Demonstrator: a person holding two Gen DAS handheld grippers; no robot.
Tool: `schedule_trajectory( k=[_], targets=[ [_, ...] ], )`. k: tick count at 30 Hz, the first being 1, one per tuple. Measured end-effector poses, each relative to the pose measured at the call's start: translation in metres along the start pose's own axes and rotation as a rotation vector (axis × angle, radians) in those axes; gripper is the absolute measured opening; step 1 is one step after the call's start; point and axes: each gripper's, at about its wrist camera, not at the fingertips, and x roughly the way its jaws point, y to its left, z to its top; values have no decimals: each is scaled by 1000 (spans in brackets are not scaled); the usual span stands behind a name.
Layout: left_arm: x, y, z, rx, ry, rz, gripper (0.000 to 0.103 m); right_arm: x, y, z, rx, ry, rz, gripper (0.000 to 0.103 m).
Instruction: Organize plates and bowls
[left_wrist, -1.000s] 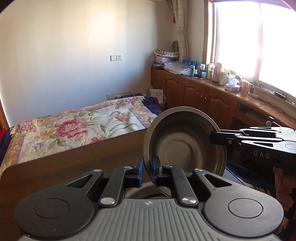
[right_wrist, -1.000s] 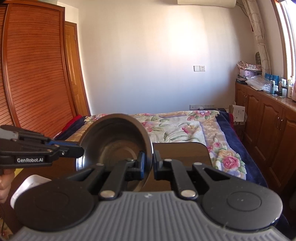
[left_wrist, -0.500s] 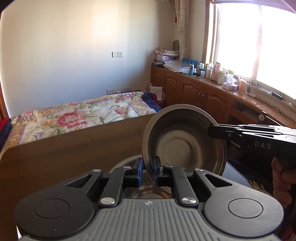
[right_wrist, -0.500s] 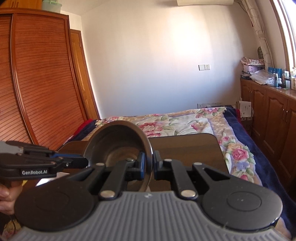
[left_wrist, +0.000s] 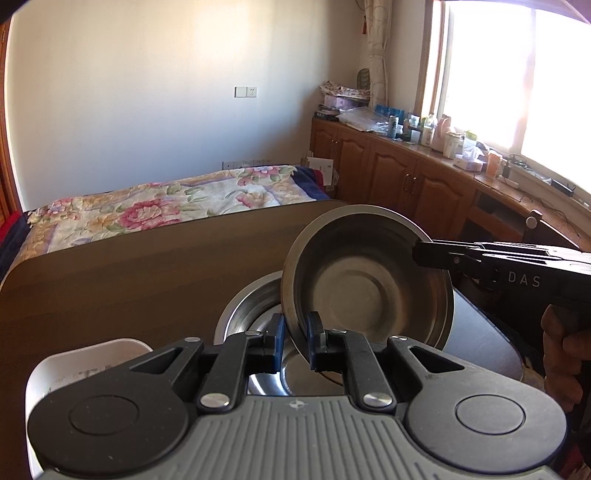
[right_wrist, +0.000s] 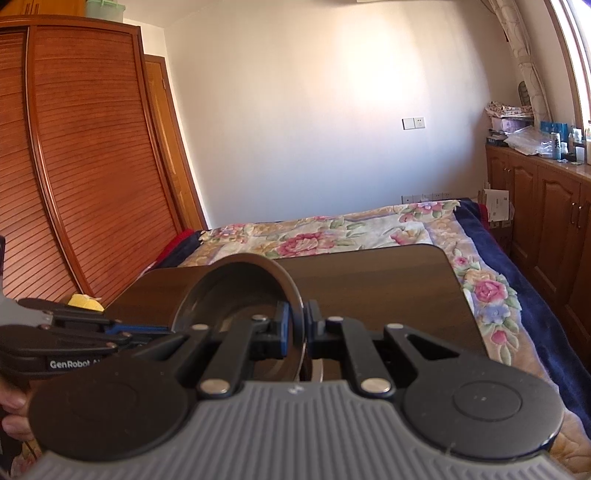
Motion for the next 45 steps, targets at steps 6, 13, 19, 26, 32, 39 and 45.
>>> schedule_trajectory(
  k=[6,13,19,26,32,39,45],
  targets=[
    [6,5,-6,-7,16,12,14,10,1,-9,15,24,7,11],
    [6,7,-16,18,23,33,16,19,2,-17,21,53,10,11],
    [6,12,-22,19,28,49,16,25,11,-21,-1,64,13,12],
    [14,14,-26,43,42,51,16,33,17,-24,-54,83,11,12],
    [18,9,-25,78,30,43,16,38,13,-26,-48,109,29,11],
    [17,15,-28,40,8,47,16,40,22,-30,-92,106,25,11],
    [10,25,-27,-27,-56,55,26,37,24,-29,-116,69,34,11]
  ],
)
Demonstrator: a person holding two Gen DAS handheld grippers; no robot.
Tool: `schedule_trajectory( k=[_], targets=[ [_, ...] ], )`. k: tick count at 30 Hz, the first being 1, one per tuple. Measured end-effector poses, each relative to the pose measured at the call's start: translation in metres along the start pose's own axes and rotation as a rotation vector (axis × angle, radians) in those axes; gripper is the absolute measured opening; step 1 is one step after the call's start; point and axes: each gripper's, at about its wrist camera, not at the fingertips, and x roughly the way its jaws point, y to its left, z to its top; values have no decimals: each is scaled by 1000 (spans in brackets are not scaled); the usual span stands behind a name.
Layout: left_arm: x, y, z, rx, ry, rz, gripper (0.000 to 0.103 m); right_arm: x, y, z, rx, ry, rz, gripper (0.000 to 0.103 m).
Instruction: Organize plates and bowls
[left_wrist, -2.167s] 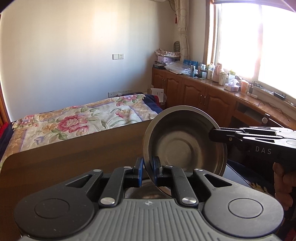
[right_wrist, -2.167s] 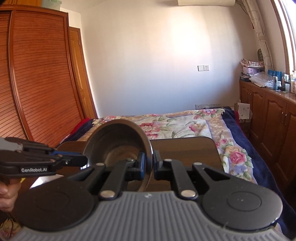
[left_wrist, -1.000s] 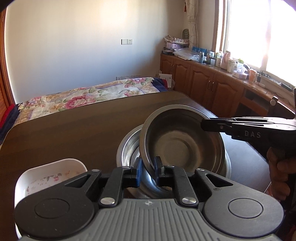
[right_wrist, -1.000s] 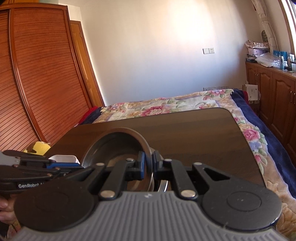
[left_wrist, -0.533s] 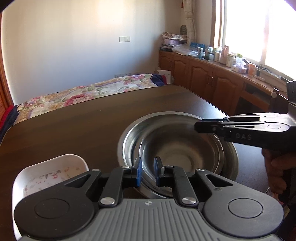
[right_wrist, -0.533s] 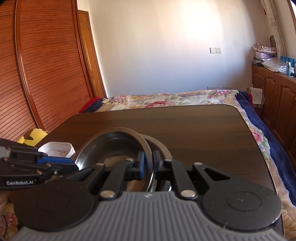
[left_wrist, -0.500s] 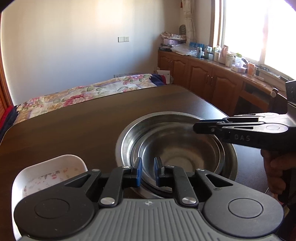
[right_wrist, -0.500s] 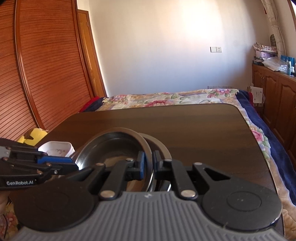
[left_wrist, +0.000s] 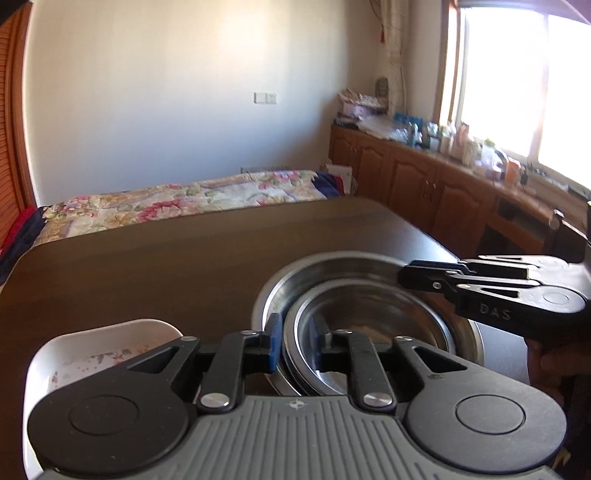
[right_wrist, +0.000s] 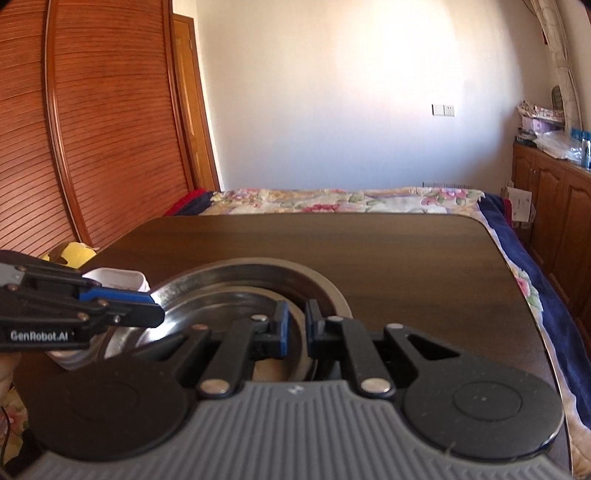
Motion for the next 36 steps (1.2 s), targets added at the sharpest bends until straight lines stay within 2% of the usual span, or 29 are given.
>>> schedule_trajectory(
  k=[1,3,12,15,16,17,19,22,26,31,36],
  targets=[
    [-1,1,1,-7,-11,5,31,-2,0,-1,-4,-12,1,11],
    [-1,4,1,-27,-30,13,51,-5,2,-1,-6,-37,-5,11],
    [5,5,-6,-35,-76,68,90,-11,1,-2,-16,-131,-60,12],
    [7,6,-10,-44,-79,71,95,-9,-2,-7,-3,-137,-78,18],
    [8,8,-11,-47,-78,72,95,-9,-2,-8,-3,-140,-84,29],
    [9,7,-12,-47,-78,72,95,-9,-1,-9,-5,-145,-92,45],
    [10,6,-14,-40,-77,73,95,-8,-1,-12,-4,-156,-108,59],
    [13,3,-15,-38,-73,77,95,-6,1,-16,-8,-155,-126,62],
    [17,1,-19,-39,-64,77,95,-4,0,-21,-1,-152,-118,88],
    [19,-2,-21,-48,-65,76,93,0,1,-23,-26,-141,-135,99],
    [19,-7,-23,-45,-55,67,67,-1,-4,-23,-6,-135,-95,99]
  ],
)
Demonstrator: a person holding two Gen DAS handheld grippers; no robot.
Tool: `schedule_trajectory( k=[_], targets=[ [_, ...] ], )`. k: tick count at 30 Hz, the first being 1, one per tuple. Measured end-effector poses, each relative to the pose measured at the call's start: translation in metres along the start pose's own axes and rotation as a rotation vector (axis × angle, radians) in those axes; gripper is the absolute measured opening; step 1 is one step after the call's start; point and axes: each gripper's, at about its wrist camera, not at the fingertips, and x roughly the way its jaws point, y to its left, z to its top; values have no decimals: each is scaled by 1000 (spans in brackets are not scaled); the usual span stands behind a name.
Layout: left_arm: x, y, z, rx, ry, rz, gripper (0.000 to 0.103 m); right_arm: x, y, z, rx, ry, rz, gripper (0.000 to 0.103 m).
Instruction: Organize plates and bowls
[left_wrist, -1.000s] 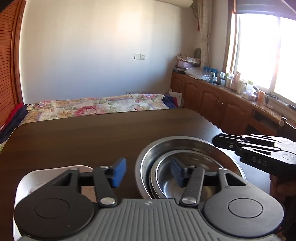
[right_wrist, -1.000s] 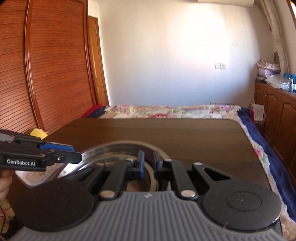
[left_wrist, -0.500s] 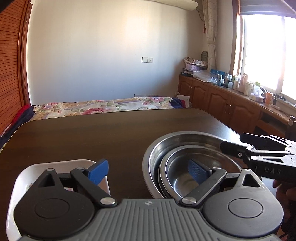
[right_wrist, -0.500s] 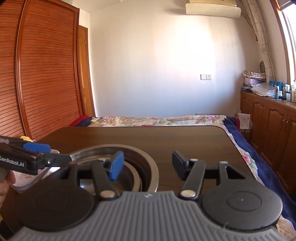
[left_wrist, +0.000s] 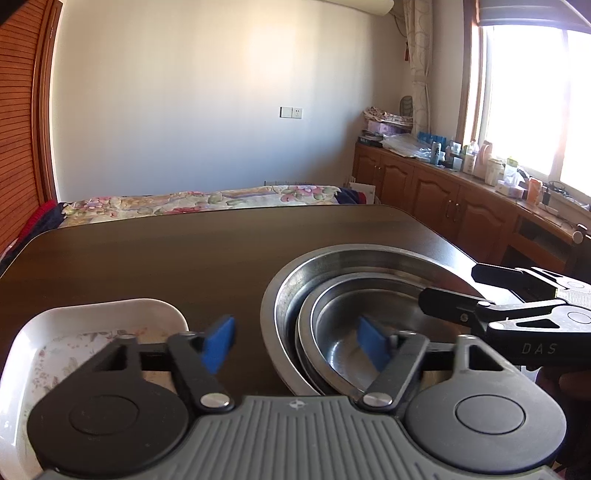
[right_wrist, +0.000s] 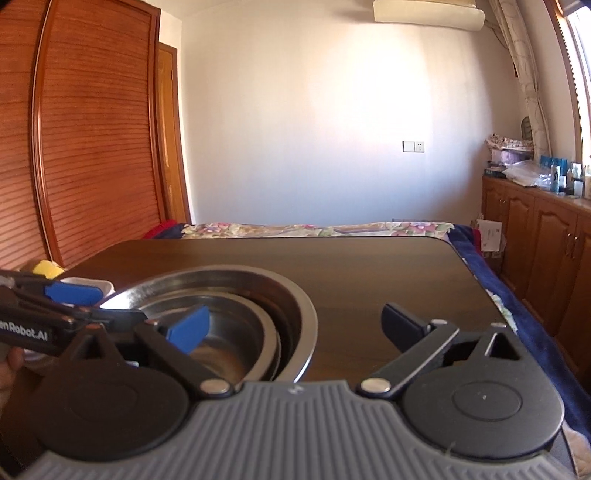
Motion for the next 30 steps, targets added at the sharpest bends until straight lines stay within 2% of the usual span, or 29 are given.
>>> schedule_trajectory(
  k=[1,3,6,8,14,19,30],
  targets=[
    [0,0,-1,-2,4,0,65,1,-2,0,2,4,13,99],
    [1,1,-2,-8,12,0,54,2,-2,-1,3,13,22,97],
    [2,0,-3,-11,18,2,45,4,1,-3,-6,36,30,80],
    [2,-2,-3,-10,17,1,41,6,2,-3,-8,53,34,62],
    [1,-4,-5,-13,9,12,39,10,4,-4,-4,88,61,42],
    [-1,-3,-8,-28,5,7,39,9,5,-4,6,85,60,36],
    [1,-3,1,-49,5,5,39,8,1,-2,60,63,18,35]
  ],
)
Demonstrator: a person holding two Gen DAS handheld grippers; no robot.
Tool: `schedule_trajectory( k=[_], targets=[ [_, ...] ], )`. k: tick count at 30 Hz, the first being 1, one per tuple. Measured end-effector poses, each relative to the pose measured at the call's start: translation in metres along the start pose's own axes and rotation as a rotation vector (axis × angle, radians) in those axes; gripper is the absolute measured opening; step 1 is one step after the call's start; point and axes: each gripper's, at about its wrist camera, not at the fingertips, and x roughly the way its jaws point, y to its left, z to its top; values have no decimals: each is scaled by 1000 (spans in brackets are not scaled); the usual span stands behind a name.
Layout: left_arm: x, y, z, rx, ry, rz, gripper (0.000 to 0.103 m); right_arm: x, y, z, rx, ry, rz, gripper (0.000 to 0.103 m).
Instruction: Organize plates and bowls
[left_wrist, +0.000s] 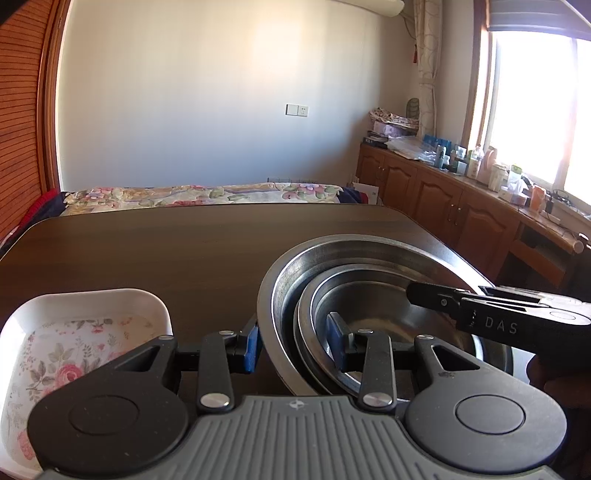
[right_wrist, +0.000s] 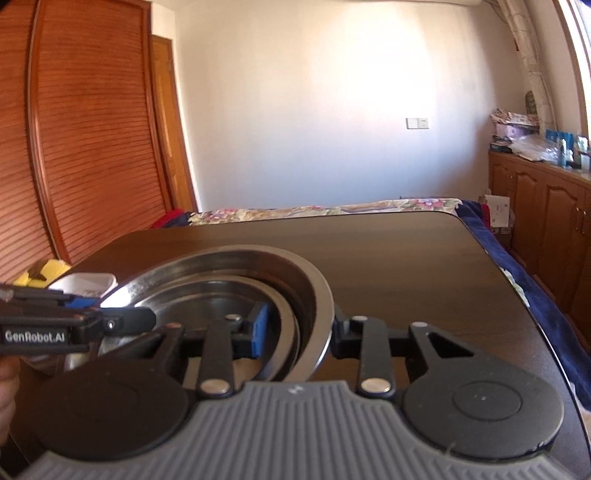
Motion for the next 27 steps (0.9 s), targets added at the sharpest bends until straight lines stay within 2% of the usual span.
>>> schedule_trajectory(
  k=[5,16,27],
  targets=[
    [0,3,9,-28,-7,13,39,6,-7,4,82,17,10,35],
    [-11,7,22,-41,-43,39,39,8,2,18,90,-9,15,35],
    [-35,32,37,-56,-82,88,39,10,22,35,63,-21,57,35]
  ],
)
